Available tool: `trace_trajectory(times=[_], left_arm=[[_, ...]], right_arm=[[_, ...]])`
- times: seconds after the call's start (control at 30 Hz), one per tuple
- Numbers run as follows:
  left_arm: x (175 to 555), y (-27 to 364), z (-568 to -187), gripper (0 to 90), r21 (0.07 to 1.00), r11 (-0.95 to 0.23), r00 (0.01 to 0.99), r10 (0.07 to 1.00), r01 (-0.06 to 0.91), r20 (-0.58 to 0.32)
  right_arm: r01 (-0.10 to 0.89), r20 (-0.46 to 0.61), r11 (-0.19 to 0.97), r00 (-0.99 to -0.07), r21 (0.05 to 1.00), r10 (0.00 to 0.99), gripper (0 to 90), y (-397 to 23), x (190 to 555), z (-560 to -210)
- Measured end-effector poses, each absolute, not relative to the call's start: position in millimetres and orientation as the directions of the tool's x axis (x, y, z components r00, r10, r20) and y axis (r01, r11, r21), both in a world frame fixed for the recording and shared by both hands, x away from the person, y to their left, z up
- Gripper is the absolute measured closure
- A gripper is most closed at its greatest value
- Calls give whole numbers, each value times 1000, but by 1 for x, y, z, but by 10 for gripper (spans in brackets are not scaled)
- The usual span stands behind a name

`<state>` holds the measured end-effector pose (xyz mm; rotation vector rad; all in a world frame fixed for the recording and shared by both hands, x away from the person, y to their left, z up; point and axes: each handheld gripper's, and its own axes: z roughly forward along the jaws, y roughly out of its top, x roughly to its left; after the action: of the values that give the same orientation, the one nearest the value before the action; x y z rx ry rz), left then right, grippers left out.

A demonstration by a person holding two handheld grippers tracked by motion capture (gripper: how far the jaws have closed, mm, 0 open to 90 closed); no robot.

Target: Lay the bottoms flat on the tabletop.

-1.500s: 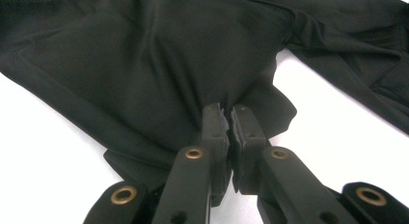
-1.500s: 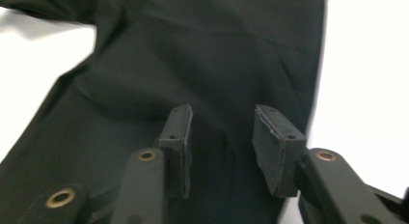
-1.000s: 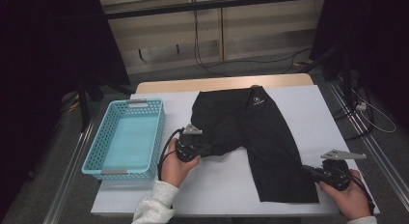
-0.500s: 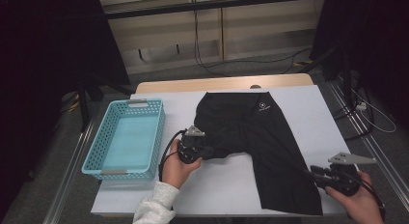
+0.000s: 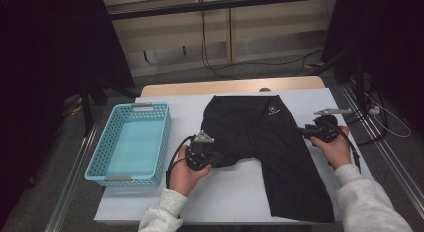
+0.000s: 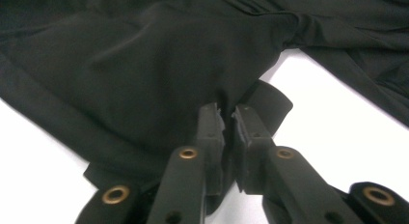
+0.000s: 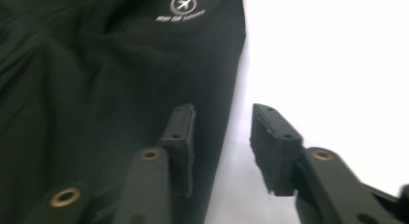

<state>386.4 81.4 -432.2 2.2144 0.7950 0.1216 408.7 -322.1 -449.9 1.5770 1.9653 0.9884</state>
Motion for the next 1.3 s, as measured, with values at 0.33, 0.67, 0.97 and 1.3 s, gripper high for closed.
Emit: trace_trajectory(times=[0.33,0.67,0.97,1.3], left_arm=[[385,75,-435,764,713,-525,819,560,465,-122],[387,64,-445,625,738,-535,834,548,411,-67],[389,64,-448,486,747,-535,831,554,395,-43],[384,70,-430,366,777,-494,820,570,391,-50]], right_arm=[[704,183,9,-198,711,963,900,-321,462,-465],[679,239,-134,-63,722,969,895,-362,472,-469],[689,172,-48,-111,723,979,592,-365,440,-462],[725,162,17,-176,689,971,662,-353,359,-458]])
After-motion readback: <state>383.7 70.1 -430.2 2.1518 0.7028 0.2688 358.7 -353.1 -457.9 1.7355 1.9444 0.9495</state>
